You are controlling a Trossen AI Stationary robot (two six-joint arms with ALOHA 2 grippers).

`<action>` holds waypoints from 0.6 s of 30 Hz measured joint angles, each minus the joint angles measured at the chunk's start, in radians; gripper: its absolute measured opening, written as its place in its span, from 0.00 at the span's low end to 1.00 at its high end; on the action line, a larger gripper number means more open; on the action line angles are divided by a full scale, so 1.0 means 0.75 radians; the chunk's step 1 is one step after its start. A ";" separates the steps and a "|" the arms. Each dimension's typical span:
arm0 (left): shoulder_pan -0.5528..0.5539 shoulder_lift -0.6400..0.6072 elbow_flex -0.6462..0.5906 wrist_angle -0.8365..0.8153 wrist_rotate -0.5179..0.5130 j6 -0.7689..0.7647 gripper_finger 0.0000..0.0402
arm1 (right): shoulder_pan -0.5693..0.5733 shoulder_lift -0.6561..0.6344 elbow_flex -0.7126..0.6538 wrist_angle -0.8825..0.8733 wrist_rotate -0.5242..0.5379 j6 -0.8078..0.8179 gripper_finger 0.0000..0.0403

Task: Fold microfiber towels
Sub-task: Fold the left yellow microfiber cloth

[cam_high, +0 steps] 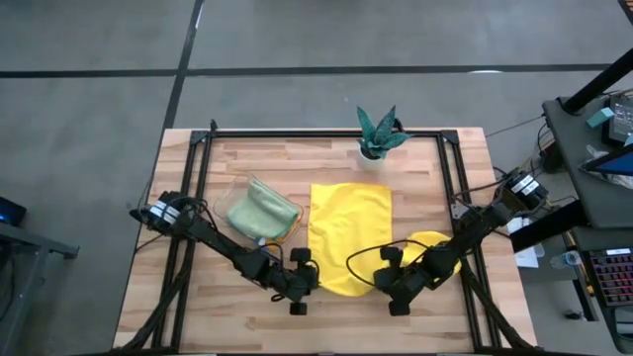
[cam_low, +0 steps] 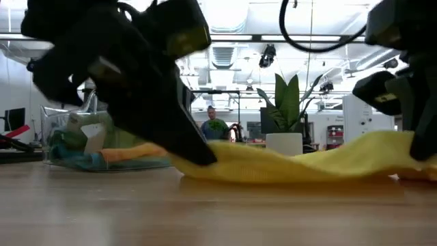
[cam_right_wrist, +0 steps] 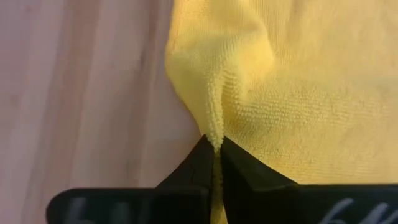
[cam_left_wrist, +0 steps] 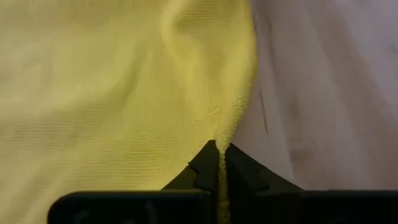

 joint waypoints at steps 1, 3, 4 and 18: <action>-0.001 -0.016 0.000 -0.011 0.002 0.010 0.00 | 0.000 -0.011 0.003 -0.001 -0.001 -0.005 0.02; -0.004 -0.057 0.000 -0.025 0.002 0.025 0.00 | 0.000 -0.030 0.013 -0.005 -0.011 -0.015 0.02; -0.005 -0.078 -0.002 -0.026 0.003 0.030 0.00 | 0.000 -0.040 0.019 -0.006 -0.020 -0.016 0.02; -0.133 -0.307 0.022 0.013 0.218 0.019 0.00 | 0.000 -0.122 0.270 -0.205 -0.537 -0.005 0.02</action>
